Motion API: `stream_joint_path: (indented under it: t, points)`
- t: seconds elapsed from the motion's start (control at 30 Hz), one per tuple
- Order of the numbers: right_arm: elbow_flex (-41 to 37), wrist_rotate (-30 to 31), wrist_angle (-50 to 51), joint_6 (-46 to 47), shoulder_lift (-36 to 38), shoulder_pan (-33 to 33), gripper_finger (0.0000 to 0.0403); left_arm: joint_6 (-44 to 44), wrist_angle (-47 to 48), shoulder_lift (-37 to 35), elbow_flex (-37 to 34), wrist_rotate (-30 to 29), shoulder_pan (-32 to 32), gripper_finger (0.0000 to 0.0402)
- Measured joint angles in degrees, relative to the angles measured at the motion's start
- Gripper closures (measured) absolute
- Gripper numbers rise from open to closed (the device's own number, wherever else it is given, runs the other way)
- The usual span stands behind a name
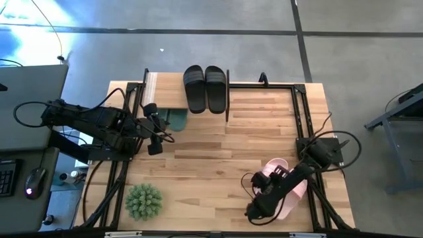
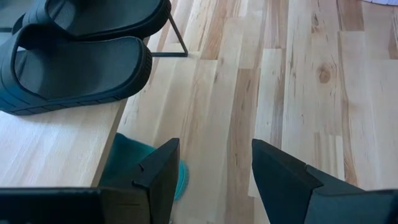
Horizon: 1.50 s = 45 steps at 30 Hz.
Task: Pick and place slides into the shelf
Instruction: Put the left pink slide under the shelf
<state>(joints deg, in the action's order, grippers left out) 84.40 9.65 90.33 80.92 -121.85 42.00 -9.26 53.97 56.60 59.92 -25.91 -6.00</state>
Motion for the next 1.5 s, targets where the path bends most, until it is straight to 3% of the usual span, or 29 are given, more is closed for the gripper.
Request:
stream_joint_path:
  t: [0.17,0.37,0.63,0.83,1.07,1.27,1.33,1.4,1.5]
  points:
    - [0.0,4.3,0.0,-1.0,0.0,0.0,0.0392,0.0,0.0,0.0,0.0,0.0,0.0,0.0218]
    - [0.0,7.9,-0.2,-3.5,0.0,-0.9,0.0399,0.0,0.1,0.0,0.0,0.0,0.0,0.0218]
    - [3.6,18.8,-0.5,-12.0,0.2,-4.6,0.0401,0.0,0.2,0.0,0.0,0.0,0.0,0.0218]
    - [14.7,31.0,-0.4,-23.0,0.3,-8.9,0.0402,0.0,0.2,0.0,0.0,0.0,0.0,0.0218]
    - [34.2,43.2,-0.4,-41.0,0.4,-13.8,0.0402,0.0,0.2,0.0,0.0,0.0,0.0,0.0218]
    - [50.8,45.4,-4.4,-59.0,1.0,-18.2,0.0402,0.0,0.2,0.0,0.0,0.8,0.0,0.0218]
    - [47.6,43.6,-15.2,-67.8,3.7,-19.6,0.0403,0.0,0.1,0.0,0.0,1.3,0.0,0.0218]
    - [44.8,36.8,-23.6,-72.4,4.4,-21.0,0.0403,0.0,0.2,0.0,0.0,1.4,0.0,0.0218]
    - [38.9,30.5,-28.1,-74.5,3.5,-22.6,0.0403,0.0,0.2,0.0,0.0,1.8,0.0,0.0218]
